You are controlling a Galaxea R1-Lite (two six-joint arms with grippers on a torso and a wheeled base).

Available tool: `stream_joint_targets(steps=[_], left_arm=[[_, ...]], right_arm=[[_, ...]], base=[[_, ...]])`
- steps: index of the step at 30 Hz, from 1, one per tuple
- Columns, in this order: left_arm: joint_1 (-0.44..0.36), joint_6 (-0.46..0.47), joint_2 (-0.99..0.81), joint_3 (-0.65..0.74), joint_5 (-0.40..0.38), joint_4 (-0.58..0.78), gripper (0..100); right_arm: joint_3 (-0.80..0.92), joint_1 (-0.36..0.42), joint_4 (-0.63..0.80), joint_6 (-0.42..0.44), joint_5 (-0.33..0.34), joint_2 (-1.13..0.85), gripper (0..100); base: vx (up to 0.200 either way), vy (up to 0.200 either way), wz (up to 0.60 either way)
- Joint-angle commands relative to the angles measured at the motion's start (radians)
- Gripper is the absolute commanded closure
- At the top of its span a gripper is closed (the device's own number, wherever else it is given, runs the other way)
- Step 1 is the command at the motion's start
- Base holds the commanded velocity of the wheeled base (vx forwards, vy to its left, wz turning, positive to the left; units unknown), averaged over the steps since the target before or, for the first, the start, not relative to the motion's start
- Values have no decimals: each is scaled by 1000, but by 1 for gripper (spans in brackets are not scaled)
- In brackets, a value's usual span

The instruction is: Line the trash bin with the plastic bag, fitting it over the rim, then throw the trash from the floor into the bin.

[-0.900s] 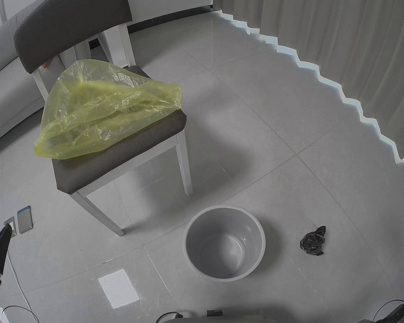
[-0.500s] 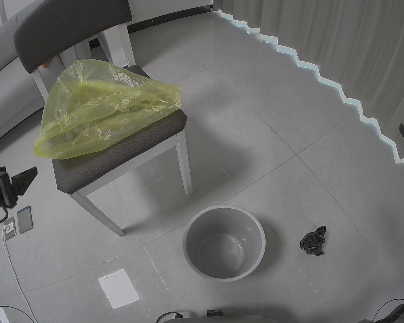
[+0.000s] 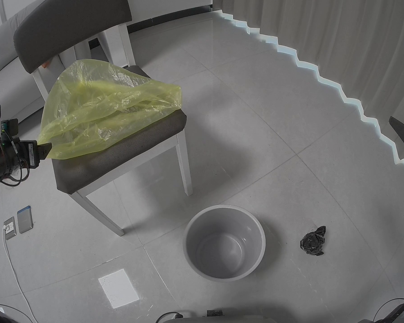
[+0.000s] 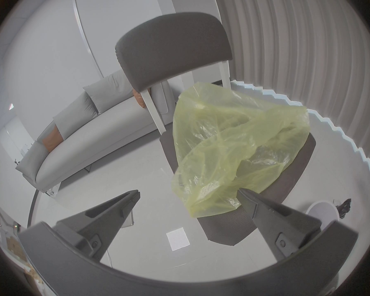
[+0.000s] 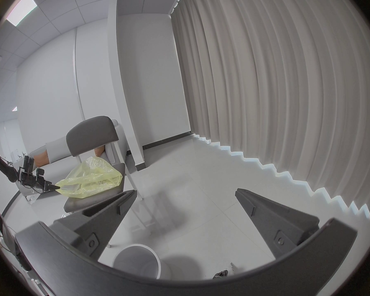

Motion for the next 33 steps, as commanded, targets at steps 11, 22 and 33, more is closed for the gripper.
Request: stream_joint_targets(steps=[11,22,33], left_arm=[[22,-2,134,-49,1,-59,0],[42,0,174,-60,-6,-95,100],[-1,4,116,-72,-16,-133,100]], right_arm=[[-10,-45,-2,11,16,28,0],[-9,-45,-2,11,18,44,0],[-4,-39,-5,11,13,56,0]], base=[[0,0,0],[0,0,0],[0,0,0]])
